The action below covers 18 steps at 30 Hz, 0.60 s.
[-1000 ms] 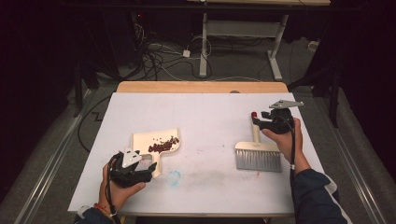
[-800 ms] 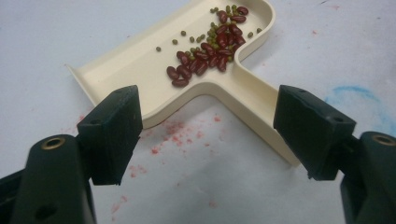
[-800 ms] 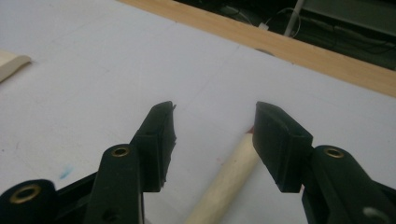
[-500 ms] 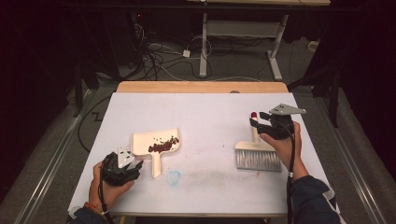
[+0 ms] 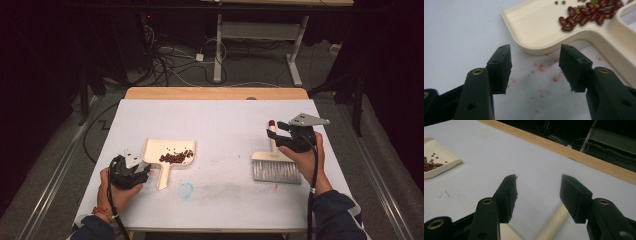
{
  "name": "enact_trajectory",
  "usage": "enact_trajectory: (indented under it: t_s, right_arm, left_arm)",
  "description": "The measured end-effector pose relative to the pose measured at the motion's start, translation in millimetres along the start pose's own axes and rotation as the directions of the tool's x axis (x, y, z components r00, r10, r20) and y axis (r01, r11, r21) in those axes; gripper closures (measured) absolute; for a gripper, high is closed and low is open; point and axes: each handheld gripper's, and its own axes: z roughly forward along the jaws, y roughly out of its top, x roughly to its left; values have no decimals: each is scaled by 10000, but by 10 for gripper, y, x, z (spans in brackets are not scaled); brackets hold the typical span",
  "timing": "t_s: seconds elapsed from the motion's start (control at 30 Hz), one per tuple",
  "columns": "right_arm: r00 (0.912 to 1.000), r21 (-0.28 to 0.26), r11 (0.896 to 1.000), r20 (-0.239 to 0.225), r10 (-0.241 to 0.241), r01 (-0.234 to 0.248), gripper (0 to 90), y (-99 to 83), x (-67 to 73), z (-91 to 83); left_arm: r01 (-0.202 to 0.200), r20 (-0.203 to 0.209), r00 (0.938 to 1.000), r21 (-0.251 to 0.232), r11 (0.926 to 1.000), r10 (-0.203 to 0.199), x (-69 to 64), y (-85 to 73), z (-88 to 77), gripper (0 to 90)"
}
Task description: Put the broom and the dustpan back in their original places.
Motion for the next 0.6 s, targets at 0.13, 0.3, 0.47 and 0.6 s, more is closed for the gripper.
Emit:
enact_trajectory:
  t_s: [0.13, 0.3, 0.47, 0.6]
  right_arm:
    - [9999, -282, 9995, 67, -101, 103, 466, 35, 40, -79]
    - [9988, -687, 9965, 138, -465, 473, 429, 116, 129, -186]
    - [9972, -1085, 9915, 238, -702, 724, 371, 181, 228, -249]
    - [9961, -1386, 9867, 340, -812, 852, 313, 208, 318, -262]
  left_arm:
    - [-198, 303, 9993, -866, 9960, 225, -57, 7, -175, 363]
    - [-539, 443, 9971, -1537, 9866, 614, -173, 13, -328, 281]
    - [-844, 780, 9919, -1827, 9796, 1000, -303, 29, -385, 248]
    - [-775, 1183, 9874, -2183, 9728, 1052, -361, 46, -434, 240]
